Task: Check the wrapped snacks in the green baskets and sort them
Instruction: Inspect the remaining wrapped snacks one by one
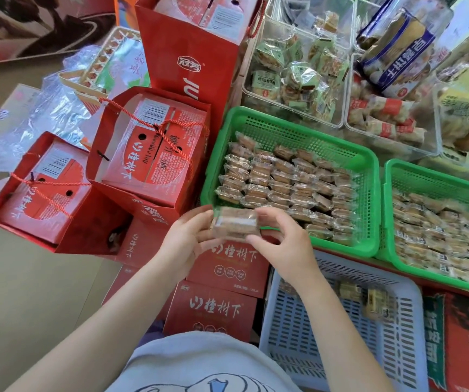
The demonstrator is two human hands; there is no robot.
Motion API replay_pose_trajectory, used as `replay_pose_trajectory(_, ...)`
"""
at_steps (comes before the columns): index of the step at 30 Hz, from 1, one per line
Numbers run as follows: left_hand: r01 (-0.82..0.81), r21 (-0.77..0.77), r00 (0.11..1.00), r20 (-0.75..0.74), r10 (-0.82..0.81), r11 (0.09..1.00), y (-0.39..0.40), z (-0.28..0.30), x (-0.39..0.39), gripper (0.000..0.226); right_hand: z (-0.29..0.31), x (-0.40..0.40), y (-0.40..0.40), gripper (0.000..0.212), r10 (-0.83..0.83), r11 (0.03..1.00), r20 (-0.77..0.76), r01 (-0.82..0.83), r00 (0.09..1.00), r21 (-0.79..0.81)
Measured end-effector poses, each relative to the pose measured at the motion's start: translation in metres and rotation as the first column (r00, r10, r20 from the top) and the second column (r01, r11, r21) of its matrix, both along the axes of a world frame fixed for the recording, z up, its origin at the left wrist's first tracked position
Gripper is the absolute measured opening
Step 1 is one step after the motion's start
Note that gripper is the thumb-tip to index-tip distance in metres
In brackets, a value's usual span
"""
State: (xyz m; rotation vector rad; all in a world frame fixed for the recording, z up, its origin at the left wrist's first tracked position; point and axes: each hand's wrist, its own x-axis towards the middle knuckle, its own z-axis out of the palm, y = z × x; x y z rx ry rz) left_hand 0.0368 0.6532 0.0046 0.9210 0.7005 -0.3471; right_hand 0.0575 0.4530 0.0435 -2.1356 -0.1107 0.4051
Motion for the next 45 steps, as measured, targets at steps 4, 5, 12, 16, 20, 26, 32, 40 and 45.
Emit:
replay_pose_trajectory(4,0.209,0.734,0.950,0.005,-0.312,0.646,0.003,-0.017,-0.001,0.039,-0.010,0.027,0.005,0.027,-0.235,0.972,-0.142,0.231,0.962,-0.043)
replay_pose_trajectory(5,0.252,0.849,0.897,-0.026,-0.441,0.464,0.003,-0.022,-0.004,0.045,-0.013,0.035,0.009,0.028,-0.245,0.969,-0.181,0.237,0.953,-0.065)
replay_pose_trajectory(12,0.216,0.976,0.714,-0.167,-0.680,-0.012,0.006,-0.046,-0.011,0.065,-0.030,0.077,0.052,0.053,-0.093,0.905,-0.205,-0.003,0.974,-0.425)
replay_pose_trajectory(16,0.279,0.958,0.671,-0.241,-0.701,-0.062,0.009,-0.047,-0.012,0.067,-0.049,0.091,0.078,0.047,0.020,0.796,-0.145,-0.103,0.989,-0.596)
replay_pose_trajectory(20,0.292,0.951,0.651,-0.274,-0.708,-0.100,0.006,-0.046,-0.010,0.070,-0.077,0.094,0.087,0.043,0.086,0.751,-0.267,-0.238,0.960,-0.616)
replay_pose_trajectory(26,0.115,0.962,0.626,-0.264,-0.734,-0.247,0.003,-0.051,-0.005,0.058,-0.063,0.106,0.064,0.025,0.058,0.845,-0.094,-0.099,0.994,-0.525)
replay_pose_trajectory(32,0.274,0.892,0.452,-0.449,-0.771,-0.359,-0.012,-0.052,0.029,0.070,-0.087,0.116,0.067,0.024,-0.006,0.783,-0.173,-0.103,0.985,-0.614)
replay_pose_trajectory(40,0.164,0.907,0.443,-0.420,-0.792,-0.389,-0.002,-0.076,0.025,0.070,-0.084,0.119,0.053,0.017,-0.066,0.923,-0.284,-0.050,0.957,-0.382)
replay_pose_trajectory(45,0.225,0.913,0.453,-0.408,-0.792,-0.341,-0.005,-0.057,0.029,0.065,-0.059,0.111,0.032,0.003,-0.126,0.982,-0.446,0.176,0.886,0.073)
